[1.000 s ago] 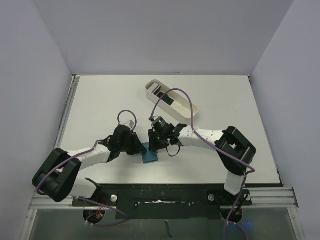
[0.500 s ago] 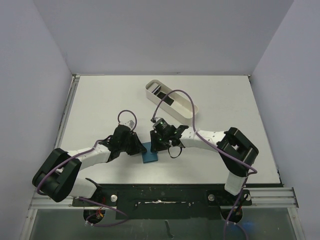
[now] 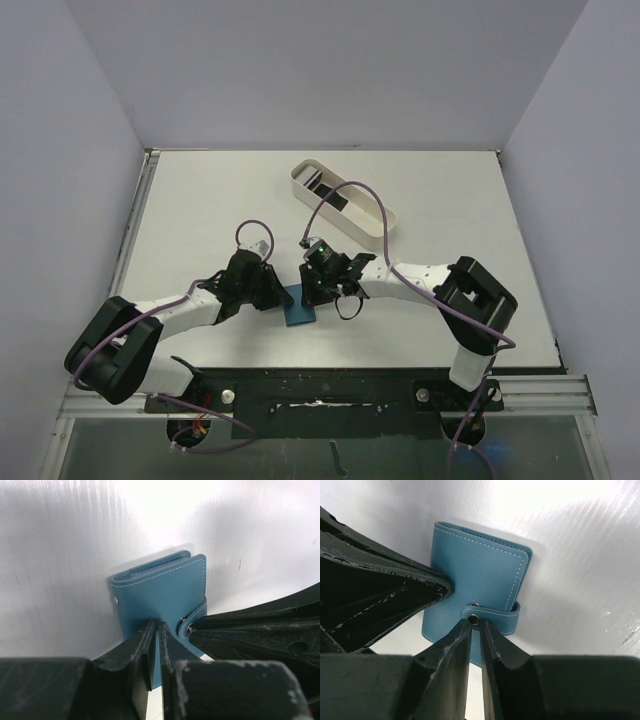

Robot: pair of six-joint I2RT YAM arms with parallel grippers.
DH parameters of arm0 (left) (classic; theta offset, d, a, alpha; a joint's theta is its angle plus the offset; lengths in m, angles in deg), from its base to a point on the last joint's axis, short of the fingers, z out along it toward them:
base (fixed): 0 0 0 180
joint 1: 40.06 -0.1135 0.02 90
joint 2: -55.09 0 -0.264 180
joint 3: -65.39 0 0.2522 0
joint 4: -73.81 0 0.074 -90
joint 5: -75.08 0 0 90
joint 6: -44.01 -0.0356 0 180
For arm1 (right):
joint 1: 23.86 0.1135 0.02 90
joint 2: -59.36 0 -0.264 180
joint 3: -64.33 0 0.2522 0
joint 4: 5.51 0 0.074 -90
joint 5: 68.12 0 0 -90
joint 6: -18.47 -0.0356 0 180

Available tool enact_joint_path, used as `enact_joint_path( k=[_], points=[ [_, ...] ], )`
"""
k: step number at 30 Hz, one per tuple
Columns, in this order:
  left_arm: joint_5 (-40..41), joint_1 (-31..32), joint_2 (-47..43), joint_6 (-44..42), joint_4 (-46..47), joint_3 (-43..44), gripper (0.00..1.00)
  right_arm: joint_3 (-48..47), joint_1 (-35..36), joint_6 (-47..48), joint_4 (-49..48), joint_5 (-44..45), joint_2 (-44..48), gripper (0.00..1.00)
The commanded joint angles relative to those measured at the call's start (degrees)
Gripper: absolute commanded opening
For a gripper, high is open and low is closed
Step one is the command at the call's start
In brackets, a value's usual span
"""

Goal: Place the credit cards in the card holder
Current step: Close the card holder at the center of the board.

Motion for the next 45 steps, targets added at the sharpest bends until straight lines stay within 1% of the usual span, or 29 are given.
enact_joint_path(
  k=[1,7,17,29,31,36,41,45],
  points=[
    [3.68,0.73,1.70,-1.05,-1.20,0.75,0.09,-0.45,1.15,-0.17,0.30,1.99,0.75,0.15],
    [3.24,0.84,1.66,-0.67,-0.64,0.50,0.09,-0.92,1.71,-0.29,0.67,2.96,-0.77,0.15],
    [2.62,1.65,2.80,-0.10,1.09,-0.22,0.09,-2.26,1.64,-0.16,-1.35,5.37,-2.34,0.14],
    [1.29,2.01,1.88,0.86,1.68,-0.25,0.09,-1.16,0.31,-0.68,-2.86,8.07,-2.41,0.14],
    [1.09,1.88,0.05,0.97,0.71,0.62,0.09,-0.21,-0.28,-0.50,-3.40,7.41,-2.01,0.14],
    [0.78,-2.11,-2.71,-2.74,-3.76,5.50,0.21,3.33,-1.60,-0.63,-6.07,4.92,-0.10,0.15],
    [-0.76,-3.22,-1.25,-6.41,-5.41,8.83,0.22,4.33,-2.37,-1.90,-7.22,3.90,2.35,0.18],
    [-0.12,-3.29,-0.43,-7.25,-6.71,9.10,0.21,3.21,-2.39,-2.00,-5.89,4.10,3.92,0.22]
  ],
)
